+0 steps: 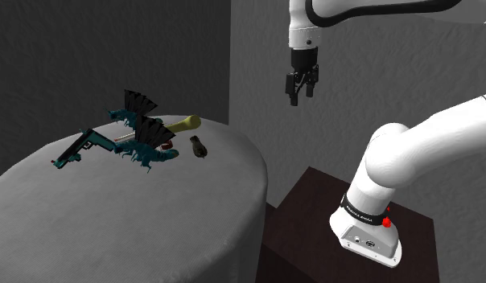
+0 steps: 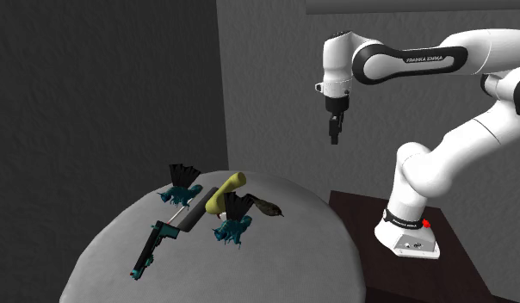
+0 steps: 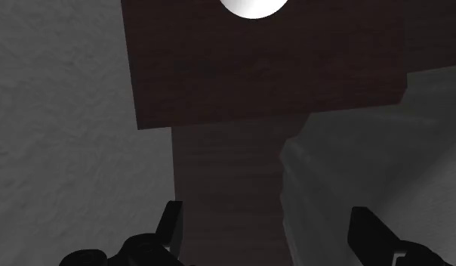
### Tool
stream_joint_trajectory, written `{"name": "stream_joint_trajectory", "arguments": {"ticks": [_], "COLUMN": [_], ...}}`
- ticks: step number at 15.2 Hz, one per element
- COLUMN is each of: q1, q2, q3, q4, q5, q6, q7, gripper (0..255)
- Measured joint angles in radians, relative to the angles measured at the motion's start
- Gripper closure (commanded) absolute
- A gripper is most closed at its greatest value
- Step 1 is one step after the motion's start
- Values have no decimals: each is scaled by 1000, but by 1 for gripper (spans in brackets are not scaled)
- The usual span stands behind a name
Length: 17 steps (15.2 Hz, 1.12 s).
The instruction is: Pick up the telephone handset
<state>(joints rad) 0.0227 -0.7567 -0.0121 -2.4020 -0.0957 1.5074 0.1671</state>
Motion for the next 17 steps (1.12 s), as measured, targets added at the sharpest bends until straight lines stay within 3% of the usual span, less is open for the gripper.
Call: {"name": "stream_joint_trajectory", "arguments": {"ticks": [4, 10, 17], "q1": [-4, -23, -64], "q2": [12, 130, 338], "q3": [56, 211, 375], "q4": [-3, 64, 217], "q5": [46, 161, 227], "q6": [10, 55, 117], "q7": [111, 434, 819], "gripper": [0, 0, 0]}}
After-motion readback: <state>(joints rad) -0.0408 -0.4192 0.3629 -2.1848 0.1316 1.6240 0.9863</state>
